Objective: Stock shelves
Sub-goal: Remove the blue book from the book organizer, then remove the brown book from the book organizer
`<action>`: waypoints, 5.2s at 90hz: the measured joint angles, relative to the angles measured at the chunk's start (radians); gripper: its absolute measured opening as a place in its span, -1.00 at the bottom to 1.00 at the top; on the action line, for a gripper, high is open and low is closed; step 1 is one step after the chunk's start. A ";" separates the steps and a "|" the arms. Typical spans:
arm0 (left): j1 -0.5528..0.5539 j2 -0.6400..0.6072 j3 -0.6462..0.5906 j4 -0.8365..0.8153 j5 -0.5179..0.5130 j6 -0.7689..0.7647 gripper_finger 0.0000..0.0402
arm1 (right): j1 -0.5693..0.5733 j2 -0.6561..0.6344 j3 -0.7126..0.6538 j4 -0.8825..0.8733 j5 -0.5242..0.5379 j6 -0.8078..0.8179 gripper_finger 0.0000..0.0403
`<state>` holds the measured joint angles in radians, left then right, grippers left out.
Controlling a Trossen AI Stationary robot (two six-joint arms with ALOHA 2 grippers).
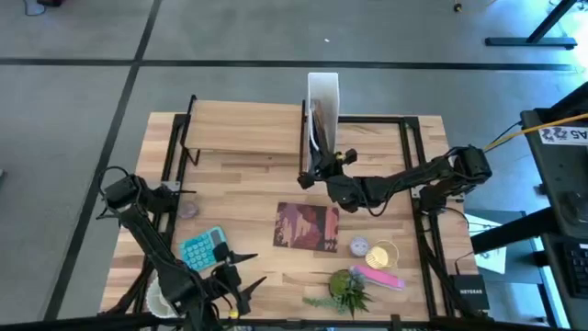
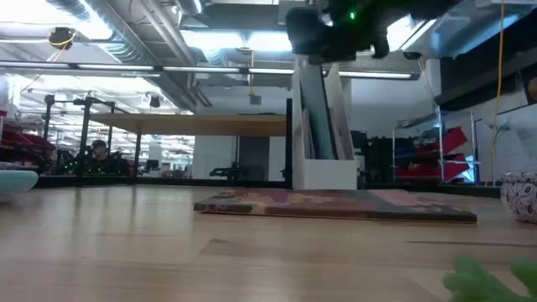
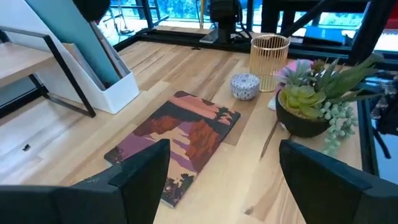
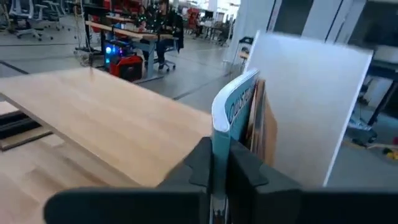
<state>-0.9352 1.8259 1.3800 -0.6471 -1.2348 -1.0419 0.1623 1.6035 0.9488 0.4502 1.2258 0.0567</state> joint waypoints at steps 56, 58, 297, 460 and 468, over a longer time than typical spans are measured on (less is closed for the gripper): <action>0.000 0.000 0.000 0.001 0.001 -0.002 0.40 | 0.319 -0.002 0.277 0.121 -0.010 -0.823 -0.99; 0.000 0.000 0.000 0.001 0.000 -0.002 0.40 | 0.339 -0.002 0.283 0.089 -0.014 -0.824 -0.99; 0.105 -0.011 -0.569 0.322 0.333 -0.490 0.40 | 0.343 0.569 0.931 -1.235 -0.859 0.291 0.08; 0.265 -0.028 -0.503 0.205 0.651 -0.261 0.40 | 0.348 0.534 0.569 -1.468 -0.965 0.411 -0.40; 0.275 -0.008 -0.503 0.285 0.614 -0.228 0.40 | 0.343 0.534 0.568 -1.448 -0.959 0.402 -0.40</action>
<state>-0.6598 1.8178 0.8771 -0.3624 -0.6206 -1.2704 0.5051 2.1380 1.5172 -0.9980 0.2668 0.4584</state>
